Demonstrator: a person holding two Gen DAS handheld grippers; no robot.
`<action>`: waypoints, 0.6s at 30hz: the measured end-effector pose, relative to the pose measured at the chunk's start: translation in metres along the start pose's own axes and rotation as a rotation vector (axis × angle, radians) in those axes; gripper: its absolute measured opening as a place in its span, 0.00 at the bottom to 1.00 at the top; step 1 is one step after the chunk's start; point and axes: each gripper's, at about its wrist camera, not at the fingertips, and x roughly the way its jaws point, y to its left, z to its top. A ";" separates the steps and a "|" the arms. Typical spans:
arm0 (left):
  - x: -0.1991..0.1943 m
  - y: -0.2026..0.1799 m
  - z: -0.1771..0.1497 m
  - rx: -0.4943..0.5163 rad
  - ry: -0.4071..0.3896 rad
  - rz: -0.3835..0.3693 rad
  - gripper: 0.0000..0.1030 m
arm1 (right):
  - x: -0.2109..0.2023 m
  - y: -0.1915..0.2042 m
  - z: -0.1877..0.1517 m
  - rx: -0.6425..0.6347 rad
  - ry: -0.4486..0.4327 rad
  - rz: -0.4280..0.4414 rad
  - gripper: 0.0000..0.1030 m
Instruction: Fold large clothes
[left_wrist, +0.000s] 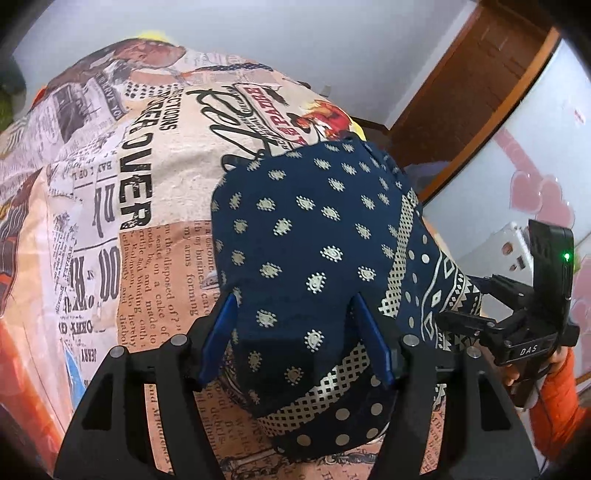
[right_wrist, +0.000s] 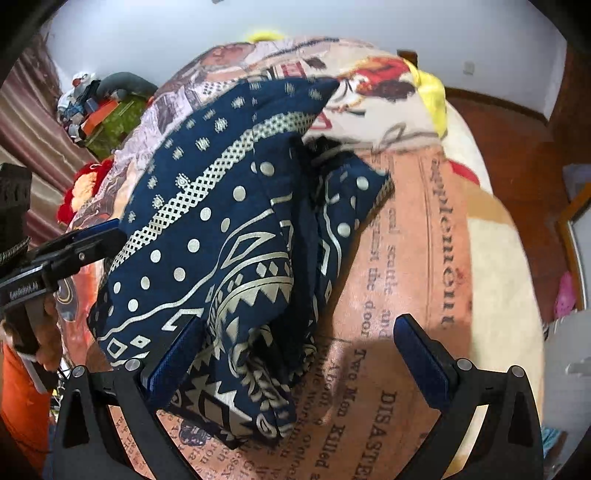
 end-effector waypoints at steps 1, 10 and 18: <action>0.000 0.006 0.002 -0.029 0.011 -0.009 0.63 | -0.002 0.000 0.002 -0.001 -0.010 0.002 1.00; 0.037 0.043 0.000 -0.265 0.147 -0.231 0.86 | 0.029 -0.026 0.022 0.197 0.079 0.148 1.00; 0.063 0.054 0.001 -0.350 0.191 -0.341 0.98 | 0.046 -0.027 0.035 0.253 0.094 0.280 1.00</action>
